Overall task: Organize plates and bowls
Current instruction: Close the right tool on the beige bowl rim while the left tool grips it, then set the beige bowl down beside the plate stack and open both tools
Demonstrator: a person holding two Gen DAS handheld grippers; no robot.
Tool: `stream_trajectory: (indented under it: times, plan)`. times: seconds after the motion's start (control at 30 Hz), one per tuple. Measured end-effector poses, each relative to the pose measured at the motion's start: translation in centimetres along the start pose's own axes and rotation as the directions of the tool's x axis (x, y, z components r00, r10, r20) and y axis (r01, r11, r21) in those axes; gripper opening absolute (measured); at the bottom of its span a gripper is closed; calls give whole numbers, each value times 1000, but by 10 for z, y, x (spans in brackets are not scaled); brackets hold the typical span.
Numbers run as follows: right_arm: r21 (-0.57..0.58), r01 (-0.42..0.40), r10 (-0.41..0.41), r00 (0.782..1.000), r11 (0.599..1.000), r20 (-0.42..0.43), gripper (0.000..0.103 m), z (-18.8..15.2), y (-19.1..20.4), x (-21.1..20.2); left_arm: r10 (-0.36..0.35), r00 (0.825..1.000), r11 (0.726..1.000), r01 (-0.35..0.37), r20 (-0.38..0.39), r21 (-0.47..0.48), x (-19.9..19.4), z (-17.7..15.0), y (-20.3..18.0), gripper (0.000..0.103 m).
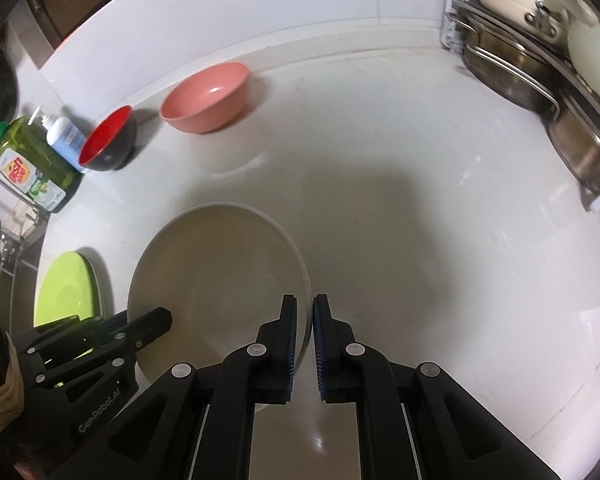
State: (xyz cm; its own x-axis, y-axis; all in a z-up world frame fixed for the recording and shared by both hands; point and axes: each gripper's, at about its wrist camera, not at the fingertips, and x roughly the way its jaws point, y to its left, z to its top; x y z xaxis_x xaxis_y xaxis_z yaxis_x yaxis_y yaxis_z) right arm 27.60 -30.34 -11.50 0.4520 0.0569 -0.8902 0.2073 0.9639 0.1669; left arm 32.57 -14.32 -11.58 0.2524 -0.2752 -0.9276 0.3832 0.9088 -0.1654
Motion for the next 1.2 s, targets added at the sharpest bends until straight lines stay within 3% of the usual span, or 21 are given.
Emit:
stream_trajectory:
  times: [0.57,1.07,1.2]
  plan:
    - [22,3,-2,999,1000,-35,10,-7,-15,8,9,1000,1000,-9,-30,6,14,-1,-10,14]
    - [20,-8,9,1000,1000,-30,11,-9,-17,7,-22,999,1000,21,-32,-15,13,1,-7,22]
    - [22,-16,16,1000,1000,-17,31,-7,-16,4,-5,1000,1000,5,-14,-11,10,2,-7,37]
